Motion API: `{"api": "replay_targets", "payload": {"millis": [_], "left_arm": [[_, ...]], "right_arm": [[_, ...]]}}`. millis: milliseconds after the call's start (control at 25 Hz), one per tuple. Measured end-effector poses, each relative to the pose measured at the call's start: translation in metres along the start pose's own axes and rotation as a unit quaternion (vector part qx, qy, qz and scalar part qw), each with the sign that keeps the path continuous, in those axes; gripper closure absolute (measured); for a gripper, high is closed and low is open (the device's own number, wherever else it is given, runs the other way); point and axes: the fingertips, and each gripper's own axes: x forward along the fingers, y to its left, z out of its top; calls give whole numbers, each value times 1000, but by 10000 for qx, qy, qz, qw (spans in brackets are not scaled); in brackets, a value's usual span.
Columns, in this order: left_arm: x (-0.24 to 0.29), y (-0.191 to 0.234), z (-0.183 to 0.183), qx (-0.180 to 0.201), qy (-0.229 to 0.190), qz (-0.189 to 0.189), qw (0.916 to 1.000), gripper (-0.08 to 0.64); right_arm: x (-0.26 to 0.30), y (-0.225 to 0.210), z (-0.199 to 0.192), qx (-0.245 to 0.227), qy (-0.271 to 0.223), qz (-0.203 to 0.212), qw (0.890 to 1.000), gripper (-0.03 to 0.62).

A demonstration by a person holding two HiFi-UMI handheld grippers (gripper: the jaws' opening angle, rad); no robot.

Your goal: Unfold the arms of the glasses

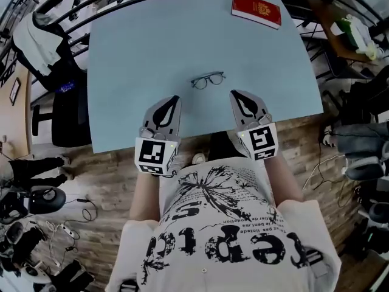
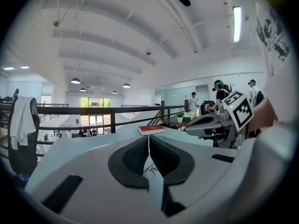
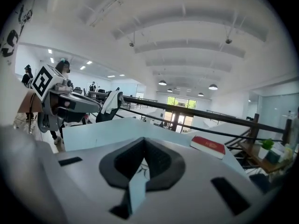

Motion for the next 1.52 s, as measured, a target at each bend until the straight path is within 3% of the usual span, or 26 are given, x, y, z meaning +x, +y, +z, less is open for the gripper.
{"api": "replay_targets", "payload": {"millis": [320, 520, 640, 760, 960, 1120, 1240, 1520], "left_arm": [[80, 30, 2, -237, 214, 373, 9988, 537], [115, 43, -16, -453, 397, 456, 9971, 537], [135, 43, -28, -569, 513, 433, 9961, 537], [149, 44, -42, -670, 607, 391, 9951, 537], [158, 50, -69, -794, 864, 431, 9922, 537], [162, 52, -86, -884, 1050, 492, 9893, 537], [165, 53, -95, -960, 1138, 541, 9874, 537], [166, 53, -108, -995, 1307, 529, 9850, 537]], "right_arm": [[76, -63, -25, 179, 640, 694, 9954, 581], [115, -78, -57, 104, 1309, 1204, 9840, 581], [132, -85, -82, -10, 1778, 1563, 9716, 581], [147, -83, -107, -360, 2301, 2009, 9515, 581], [163, -73, -142, -1495, 2978, 2618, 9057, 577], [175, -71, -160, -2109, 3128, 2986, 8766, 531], [183, -72, -170, -2533, 3188, 3233, 8542, 531], [185, -59, -178, -2968, 3324, 3878, 8068, 515]]}}
